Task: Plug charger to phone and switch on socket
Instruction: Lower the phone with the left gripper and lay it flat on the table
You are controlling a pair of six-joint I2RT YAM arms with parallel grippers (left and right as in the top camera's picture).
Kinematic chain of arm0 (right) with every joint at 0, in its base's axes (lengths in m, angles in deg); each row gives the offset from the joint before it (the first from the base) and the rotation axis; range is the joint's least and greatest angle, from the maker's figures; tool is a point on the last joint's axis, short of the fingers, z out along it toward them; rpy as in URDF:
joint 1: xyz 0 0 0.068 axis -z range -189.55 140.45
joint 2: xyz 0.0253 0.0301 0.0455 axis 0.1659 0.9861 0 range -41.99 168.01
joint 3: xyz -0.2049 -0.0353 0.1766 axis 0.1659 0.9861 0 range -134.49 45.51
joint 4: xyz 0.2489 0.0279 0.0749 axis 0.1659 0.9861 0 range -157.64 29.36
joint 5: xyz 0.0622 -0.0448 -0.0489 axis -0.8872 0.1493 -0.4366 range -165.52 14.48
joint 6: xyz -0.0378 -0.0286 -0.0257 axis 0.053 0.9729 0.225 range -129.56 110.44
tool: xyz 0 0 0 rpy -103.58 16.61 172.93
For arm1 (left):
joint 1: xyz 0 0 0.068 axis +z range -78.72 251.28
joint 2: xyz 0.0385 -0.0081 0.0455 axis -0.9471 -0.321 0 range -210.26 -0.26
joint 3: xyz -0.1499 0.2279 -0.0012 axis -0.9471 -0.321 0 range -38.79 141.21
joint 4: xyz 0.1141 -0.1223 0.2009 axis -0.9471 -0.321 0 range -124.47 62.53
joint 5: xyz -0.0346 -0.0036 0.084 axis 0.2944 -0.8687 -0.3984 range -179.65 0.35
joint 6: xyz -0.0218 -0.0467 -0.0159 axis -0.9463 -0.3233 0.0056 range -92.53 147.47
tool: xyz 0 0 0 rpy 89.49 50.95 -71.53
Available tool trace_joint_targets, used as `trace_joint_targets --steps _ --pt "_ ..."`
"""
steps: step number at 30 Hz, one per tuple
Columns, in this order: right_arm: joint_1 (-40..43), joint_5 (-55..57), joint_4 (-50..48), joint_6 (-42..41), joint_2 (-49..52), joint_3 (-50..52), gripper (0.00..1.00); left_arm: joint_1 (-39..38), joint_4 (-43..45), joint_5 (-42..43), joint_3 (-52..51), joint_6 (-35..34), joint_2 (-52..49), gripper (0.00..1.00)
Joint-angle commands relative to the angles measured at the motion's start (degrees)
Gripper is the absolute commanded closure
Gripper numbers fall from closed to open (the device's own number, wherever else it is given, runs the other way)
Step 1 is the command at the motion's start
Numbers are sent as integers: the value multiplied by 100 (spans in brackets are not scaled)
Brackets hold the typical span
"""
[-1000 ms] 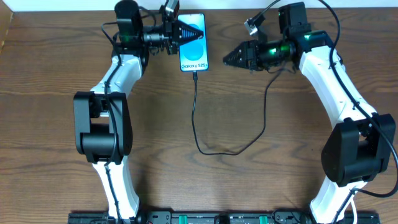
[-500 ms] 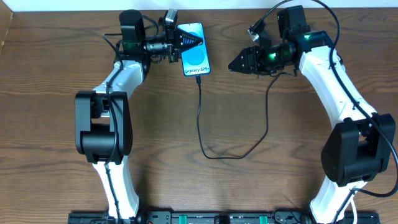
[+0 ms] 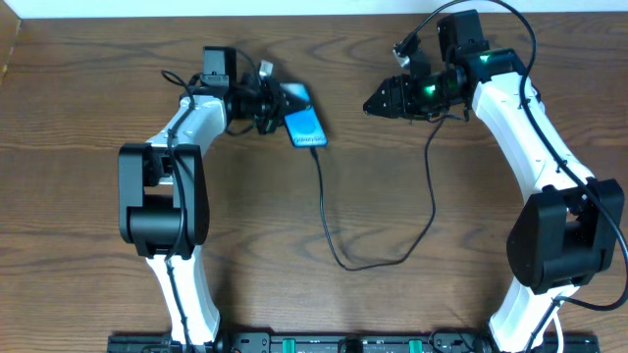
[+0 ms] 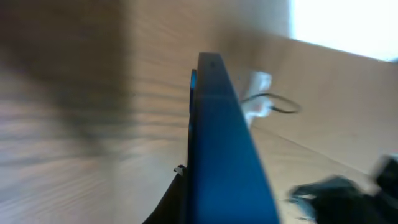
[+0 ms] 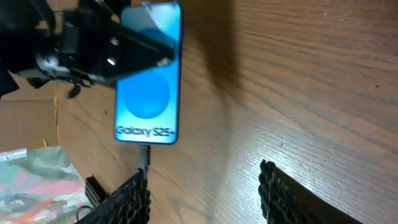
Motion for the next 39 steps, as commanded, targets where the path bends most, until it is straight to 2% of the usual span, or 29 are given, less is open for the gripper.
trace_joint_targets --steps 1,7,11,39 --pt "7 24 7 133 -9 -72 44 20 -435 -706 63 1351 50 93" --pt "2 26 4 133 -9 -72 44 9 -850 -778 61 2166 50 93" --pt "2 26 37 133 -9 -72 44 9 -1019 -1043 61 2465 50 93" --pt "-9 157 61 133 -9 -72 44 11 -1064 -1117 61 2433 -409 93"
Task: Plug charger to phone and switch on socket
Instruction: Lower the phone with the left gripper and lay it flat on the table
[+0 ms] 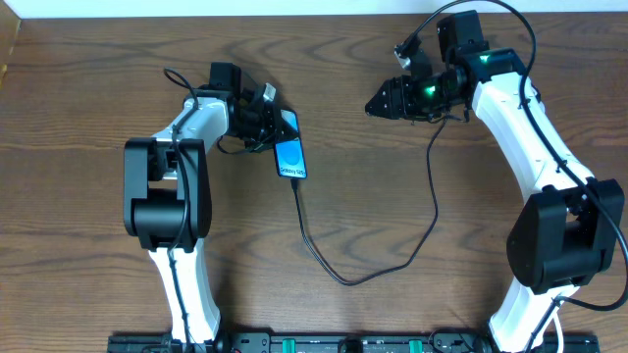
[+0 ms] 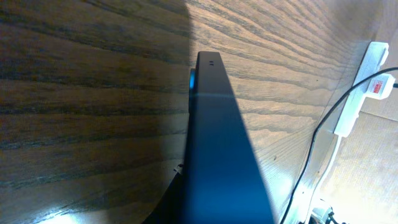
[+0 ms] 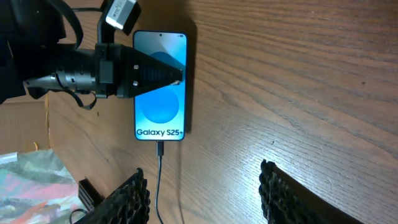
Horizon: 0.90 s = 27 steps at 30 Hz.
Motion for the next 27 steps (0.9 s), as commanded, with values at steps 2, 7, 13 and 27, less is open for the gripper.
trace_joint_targets --steps 2,7,13,27 --pt "-9 -17 11 129 -9 -72 44 11 -4 68 66 72 -188 93" --pt "-9 -17 11 127 -9 -72 44 9 -26 -138 66 72 -267 93" --pt "-9 -17 11 127 -9 -72 44 9 -44 -251 66 72 -267 93" --pt "-9 -20 13 127 -9 -72 44 11 -164 -343 66 74 -267 63"
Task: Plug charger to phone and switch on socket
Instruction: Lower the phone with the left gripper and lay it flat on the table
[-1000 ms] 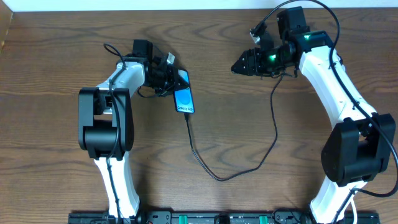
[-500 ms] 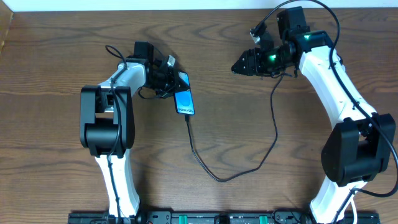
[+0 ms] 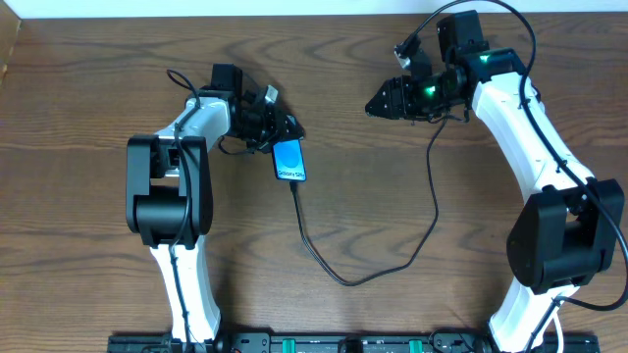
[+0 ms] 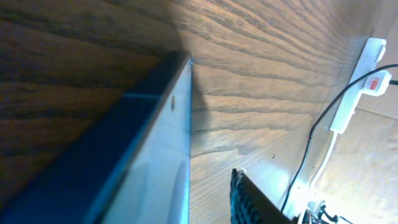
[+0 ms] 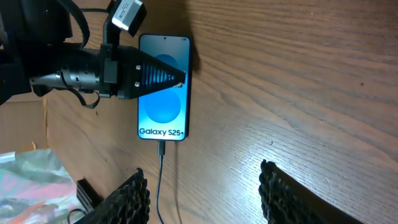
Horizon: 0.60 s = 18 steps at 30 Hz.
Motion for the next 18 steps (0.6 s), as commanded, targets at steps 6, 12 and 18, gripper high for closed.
trace_joint_targets --steps 6,12,18 --pt "-9 -33 17 87 -9 -72 44 20 -315 -1165 4 57 -83 49" --pt "-9 -31 15 90 -9 -72 43 20 -525 -1827 4 57 107 46" --pt "-9 -31 17 129 -9 -72 43 20 -684 -2166 4 59 271 46"
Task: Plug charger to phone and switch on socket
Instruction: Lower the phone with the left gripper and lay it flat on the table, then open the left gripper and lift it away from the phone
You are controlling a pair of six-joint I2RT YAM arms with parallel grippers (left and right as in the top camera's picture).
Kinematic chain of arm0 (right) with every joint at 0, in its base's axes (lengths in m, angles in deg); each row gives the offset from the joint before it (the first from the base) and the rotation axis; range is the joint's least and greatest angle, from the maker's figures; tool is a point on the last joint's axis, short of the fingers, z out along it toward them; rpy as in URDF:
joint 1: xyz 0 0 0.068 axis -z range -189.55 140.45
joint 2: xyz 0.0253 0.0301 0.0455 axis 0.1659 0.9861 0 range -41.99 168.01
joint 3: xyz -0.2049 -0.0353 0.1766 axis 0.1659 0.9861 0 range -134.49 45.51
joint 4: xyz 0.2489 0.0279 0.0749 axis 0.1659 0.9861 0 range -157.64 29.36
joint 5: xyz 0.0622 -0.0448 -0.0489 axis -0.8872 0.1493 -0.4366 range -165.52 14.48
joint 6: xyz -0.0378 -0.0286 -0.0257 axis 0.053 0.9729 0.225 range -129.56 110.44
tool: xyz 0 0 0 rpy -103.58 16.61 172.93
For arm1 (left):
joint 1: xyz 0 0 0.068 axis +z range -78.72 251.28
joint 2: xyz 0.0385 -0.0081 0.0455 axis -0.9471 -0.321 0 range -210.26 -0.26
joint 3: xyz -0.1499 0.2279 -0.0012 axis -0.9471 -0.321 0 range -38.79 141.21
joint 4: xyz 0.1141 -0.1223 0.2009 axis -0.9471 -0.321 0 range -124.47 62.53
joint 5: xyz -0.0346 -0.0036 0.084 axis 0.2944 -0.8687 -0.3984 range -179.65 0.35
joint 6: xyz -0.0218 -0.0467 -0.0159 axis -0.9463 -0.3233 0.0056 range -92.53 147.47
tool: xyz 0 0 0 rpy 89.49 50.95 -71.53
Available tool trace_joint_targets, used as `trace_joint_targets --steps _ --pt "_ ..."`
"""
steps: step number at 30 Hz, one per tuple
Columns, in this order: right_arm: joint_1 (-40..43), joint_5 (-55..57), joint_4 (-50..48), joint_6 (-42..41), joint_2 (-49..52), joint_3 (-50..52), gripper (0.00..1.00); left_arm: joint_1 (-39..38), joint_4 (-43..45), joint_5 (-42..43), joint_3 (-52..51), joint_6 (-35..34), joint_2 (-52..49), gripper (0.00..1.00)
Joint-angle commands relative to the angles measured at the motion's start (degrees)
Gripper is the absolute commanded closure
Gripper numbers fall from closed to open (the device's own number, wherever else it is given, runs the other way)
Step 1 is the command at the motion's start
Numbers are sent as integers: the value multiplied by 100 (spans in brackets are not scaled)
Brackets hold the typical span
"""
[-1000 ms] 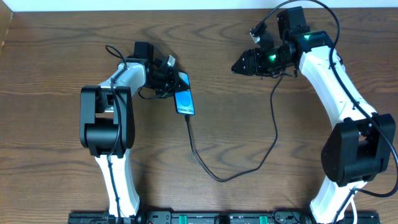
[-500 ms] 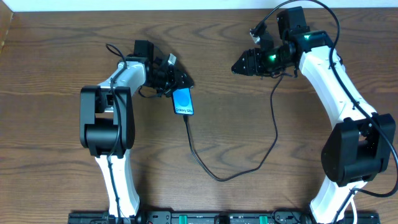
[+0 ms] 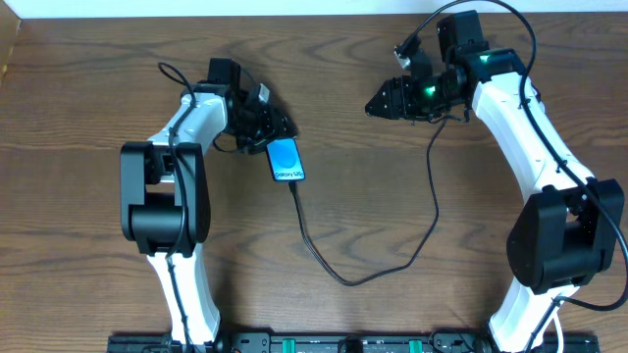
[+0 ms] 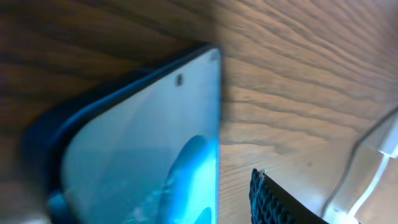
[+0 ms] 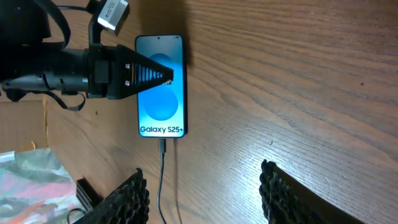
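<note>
The phone (image 3: 286, 161) lies flat on the wooden table, its blue "Galaxy S25+" screen (image 5: 160, 87) facing up. A black charger cable (image 3: 339, 278) is plugged into its lower end (image 5: 163, 149). My left gripper (image 3: 273, 127) hovers at the phone's top edge, open. The left wrist view shows the screen (image 4: 137, 143) close up and only one finger (image 4: 280, 202). My right gripper (image 3: 377, 104) hangs open at the back right, with nothing between its fingers (image 5: 204, 173). The socket is hidden in the overhead view. A faint white blur (image 4: 380, 140) may be it.
The cable loops toward the table's front, then climbs to the right arm (image 3: 510, 108). The left arm (image 3: 162, 186) stands along the left side. A crumpled sheet (image 5: 31, 180) shows beyond the table edge in the right wrist view.
The left gripper has drawn back slightly, so more of the screen shows in its wrist view. The phone lies flat in almost the same spot. The right arm is unchanged.
The left gripper first held the phone edge-on at the back of the table, the cable in it. Then it held the phone lower and nearer the middle. Later its jaws stood open with the phone flat on the wood, as now.
</note>
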Motion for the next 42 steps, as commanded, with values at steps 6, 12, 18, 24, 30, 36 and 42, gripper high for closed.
trace_joint_targets --steps 6,12,18,24,30,36,42 --pt "-9 -31 11 107 -9 -72 43 31 -247 -1285 -87 59 -57 46" --pt "-9 -31 9 107 -9 -72 43 31 -450 -1821 -83 59 -57 46" --pt "-15 -11 11 107 -9 -72 43 31 -527 -2214 -68 59 -55 46" --pt "-13 -9 9 107 -9 -72 43 31 -1075 -2564 393 61 190 46" --pt "-7 57 15 107 -9 -72 45 31 -1154 -2570 590 59 1648 46" --pt "7 350 98 107 -13 -72 57 31 -1165 -2568 588 57 3064 46" --pt "212 581 214 219 -236 -74 81 31 -1272 -2573 588 59 4028 45"
